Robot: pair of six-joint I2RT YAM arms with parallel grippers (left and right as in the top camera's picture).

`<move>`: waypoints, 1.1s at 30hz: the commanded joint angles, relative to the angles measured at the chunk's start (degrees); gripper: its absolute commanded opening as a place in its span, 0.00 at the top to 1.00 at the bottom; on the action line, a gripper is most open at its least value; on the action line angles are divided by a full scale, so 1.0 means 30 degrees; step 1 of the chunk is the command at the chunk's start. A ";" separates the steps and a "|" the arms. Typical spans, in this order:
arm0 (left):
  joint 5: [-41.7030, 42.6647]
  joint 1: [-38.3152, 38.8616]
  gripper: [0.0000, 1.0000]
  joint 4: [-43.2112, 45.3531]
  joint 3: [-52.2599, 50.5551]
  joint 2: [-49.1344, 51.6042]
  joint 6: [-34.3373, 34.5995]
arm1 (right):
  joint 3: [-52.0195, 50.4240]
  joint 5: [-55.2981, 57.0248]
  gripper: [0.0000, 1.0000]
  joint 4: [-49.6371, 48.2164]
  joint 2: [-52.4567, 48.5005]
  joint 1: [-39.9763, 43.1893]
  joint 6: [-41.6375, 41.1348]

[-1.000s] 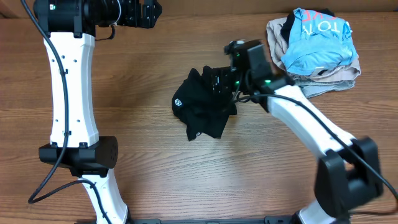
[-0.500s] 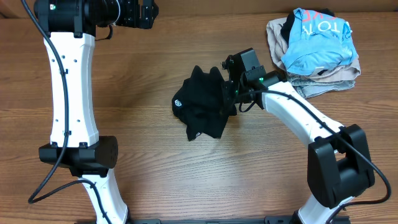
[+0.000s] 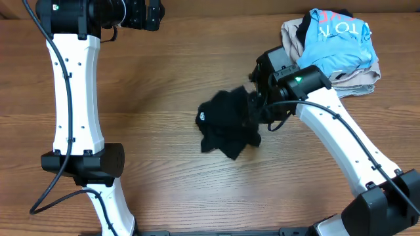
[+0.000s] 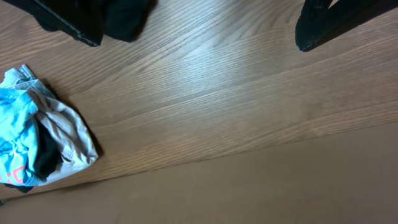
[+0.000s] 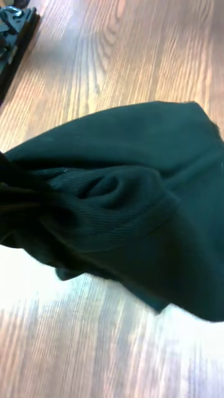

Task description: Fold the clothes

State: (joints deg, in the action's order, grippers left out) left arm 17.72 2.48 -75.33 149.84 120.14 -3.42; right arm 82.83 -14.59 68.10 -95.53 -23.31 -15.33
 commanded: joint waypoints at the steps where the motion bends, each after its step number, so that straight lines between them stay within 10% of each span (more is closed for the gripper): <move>1: -0.0481 -0.0102 0.00 0.0073 0.0066 0.0175 -0.0452 | -0.1836 0.0306 0.96 -0.0175 -0.0233 -0.0066 -0.0998; 13: -0.1406 -0.0102 0.00 0.0058 0.0066 0.0175 -0.0452 | -0.3774 0.0342 0.88 -0.0211 -0.0095 0.0182 -0.1472; 23: -0.1413 -0.0102 0.00 0.0066 0.0066 0.0175 -0.0801 | 0.1486 0.1610 0.44 0.0197 0.0481 0.0568 -0.0838; 33: -0.2033 -0.0102 0.00 0.0058 0.0066 0.0175 -0.1020 | 0.0882 0.1887 0.44 -0.2987 -0.2302 -0.0270 -0.3373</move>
State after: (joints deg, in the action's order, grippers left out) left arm 13.21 2.48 -75.26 149.82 120.14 -4.93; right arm 86.21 -10.04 59.57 -99.04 -22.70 -21.80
